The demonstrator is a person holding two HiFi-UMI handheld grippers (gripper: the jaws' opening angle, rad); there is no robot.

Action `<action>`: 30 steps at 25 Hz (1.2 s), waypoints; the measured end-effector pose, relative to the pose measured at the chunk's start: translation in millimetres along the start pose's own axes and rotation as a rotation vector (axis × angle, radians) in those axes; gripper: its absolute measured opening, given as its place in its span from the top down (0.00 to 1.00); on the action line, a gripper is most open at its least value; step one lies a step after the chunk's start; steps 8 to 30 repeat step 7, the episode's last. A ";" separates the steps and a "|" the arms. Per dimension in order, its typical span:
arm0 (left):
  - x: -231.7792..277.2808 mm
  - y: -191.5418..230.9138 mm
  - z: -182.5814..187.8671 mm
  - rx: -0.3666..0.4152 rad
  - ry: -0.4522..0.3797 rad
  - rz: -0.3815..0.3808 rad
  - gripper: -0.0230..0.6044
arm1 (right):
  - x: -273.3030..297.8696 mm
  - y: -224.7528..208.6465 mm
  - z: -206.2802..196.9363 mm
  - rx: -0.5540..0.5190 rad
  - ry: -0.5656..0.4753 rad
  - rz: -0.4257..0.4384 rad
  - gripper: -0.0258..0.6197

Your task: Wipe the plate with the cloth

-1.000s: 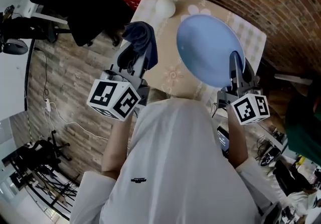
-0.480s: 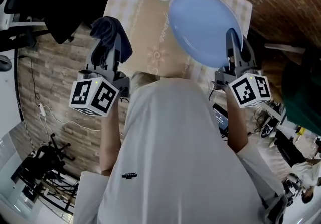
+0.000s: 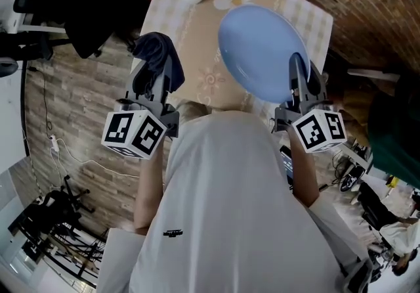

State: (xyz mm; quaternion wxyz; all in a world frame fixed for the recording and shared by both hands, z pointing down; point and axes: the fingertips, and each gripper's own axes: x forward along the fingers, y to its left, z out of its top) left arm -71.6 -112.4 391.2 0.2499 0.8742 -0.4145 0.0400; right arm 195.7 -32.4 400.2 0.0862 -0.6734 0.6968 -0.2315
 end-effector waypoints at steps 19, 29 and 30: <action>-4.8 -5.7 -1.1 -0.002 0.010 -0.008 0.87 | -1.2 9.2 -0.2 0.005 0.006 0.005 0.87; -4.8 -5.7 -1.1 -0.002 0.010 -0.008 0.87 | -1.2 9.2 -0.2 0.005 0.006 0.005 0.87; -4.8 -5.7 -1.1 -0.002 0.010 -0.008 0.87 | -1.2 9.2 -0.2 0.005 0.006 0.005 0.87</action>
